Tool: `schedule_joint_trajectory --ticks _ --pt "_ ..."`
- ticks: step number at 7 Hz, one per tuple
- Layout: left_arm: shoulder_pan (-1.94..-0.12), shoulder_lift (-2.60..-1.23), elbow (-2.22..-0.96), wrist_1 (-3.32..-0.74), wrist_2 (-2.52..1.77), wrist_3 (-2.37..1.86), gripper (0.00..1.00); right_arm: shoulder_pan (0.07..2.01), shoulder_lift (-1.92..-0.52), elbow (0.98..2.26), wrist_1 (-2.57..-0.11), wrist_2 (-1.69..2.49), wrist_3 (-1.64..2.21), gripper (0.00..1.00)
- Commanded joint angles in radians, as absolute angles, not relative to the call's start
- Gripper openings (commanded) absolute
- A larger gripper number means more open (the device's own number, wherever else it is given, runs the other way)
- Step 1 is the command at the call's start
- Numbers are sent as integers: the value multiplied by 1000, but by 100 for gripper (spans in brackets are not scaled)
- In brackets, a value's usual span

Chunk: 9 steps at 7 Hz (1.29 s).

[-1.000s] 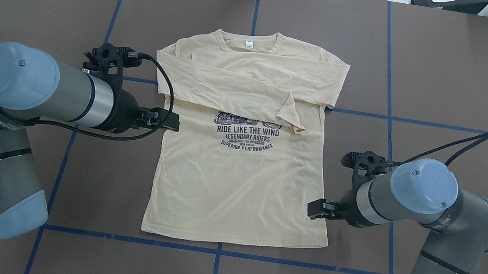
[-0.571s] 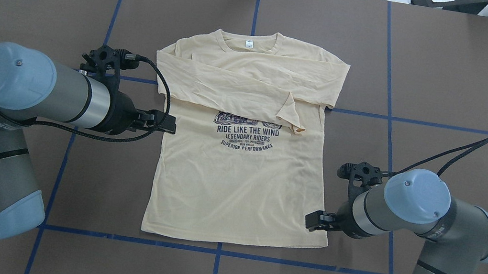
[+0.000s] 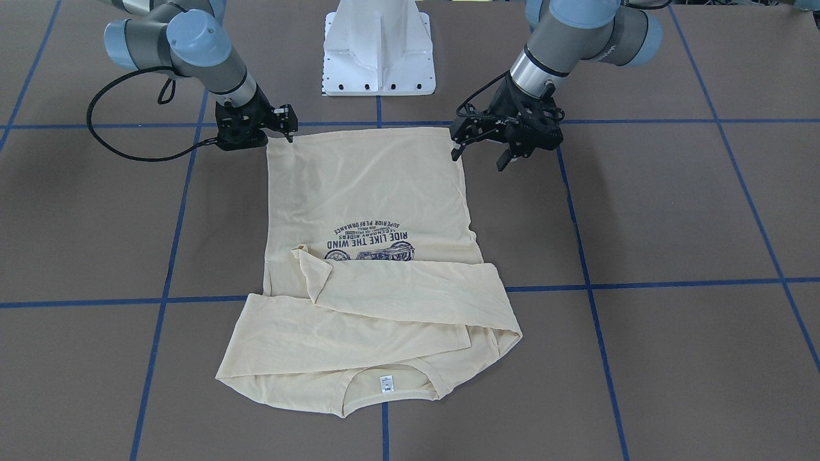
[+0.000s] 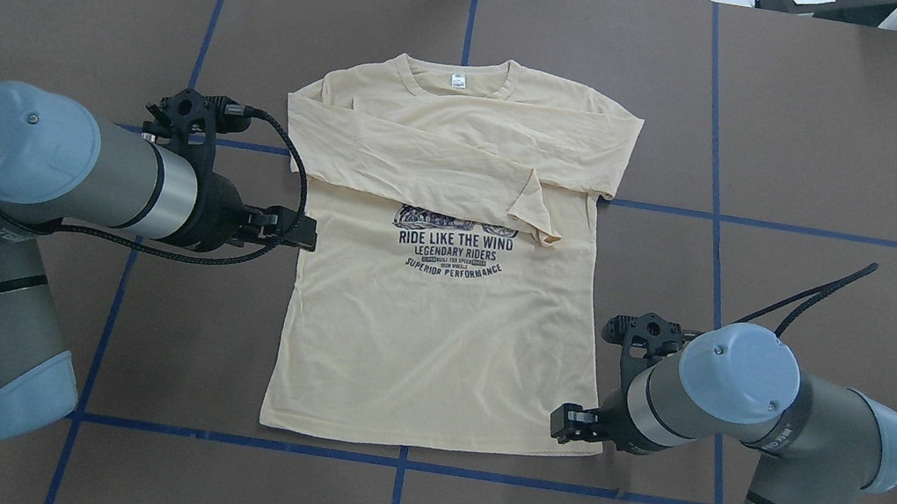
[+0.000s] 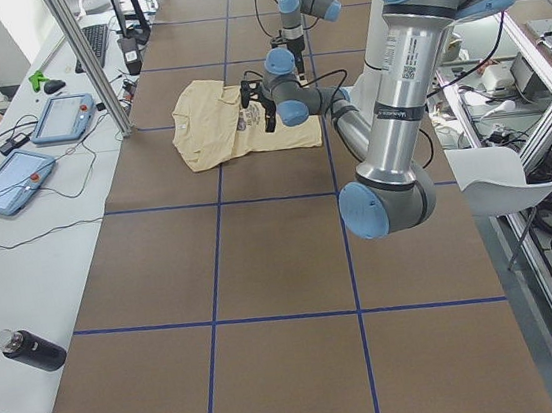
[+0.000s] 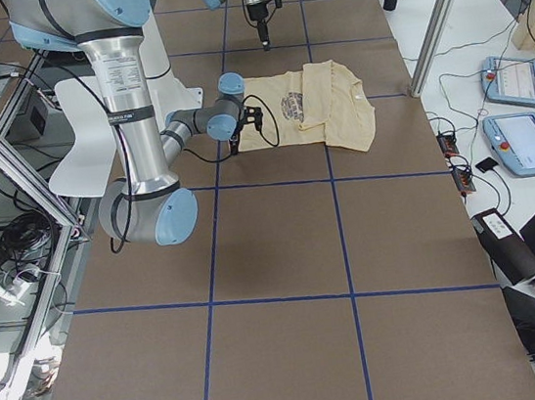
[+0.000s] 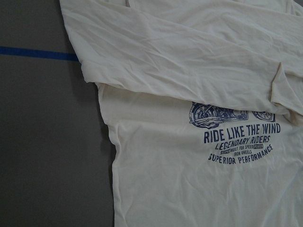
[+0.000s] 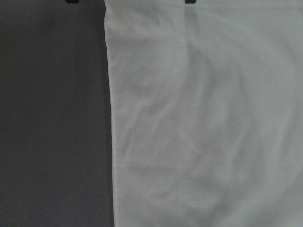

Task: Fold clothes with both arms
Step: 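Grasp the nearest hem corner with the right gripper while the left gripper lowers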

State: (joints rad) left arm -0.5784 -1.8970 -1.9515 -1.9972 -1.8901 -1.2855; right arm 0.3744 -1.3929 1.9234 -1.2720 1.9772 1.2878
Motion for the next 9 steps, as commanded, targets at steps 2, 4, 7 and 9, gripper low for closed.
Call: schedule_joint_trajectory --ticks 2,4,7,9 --pt "-578 -1898 -1953 -1997 -1890 -1287 100 368 -1390 1917 -1275 1982 1289 66" --pt "-577 -1898 -1951 -1997 -1890 -1287 100 368 -1393 1914 -1279 1982 1289 56" --pt "-575 -1898 -1950 -1997 -1891 -1287 100 374 -1397 1919 -1278 2005 1287 0" --pt "-574 -1898 -1948 -1997 -1891 -1290 100 379 -1397 1931 -1276 2005 1289 0"
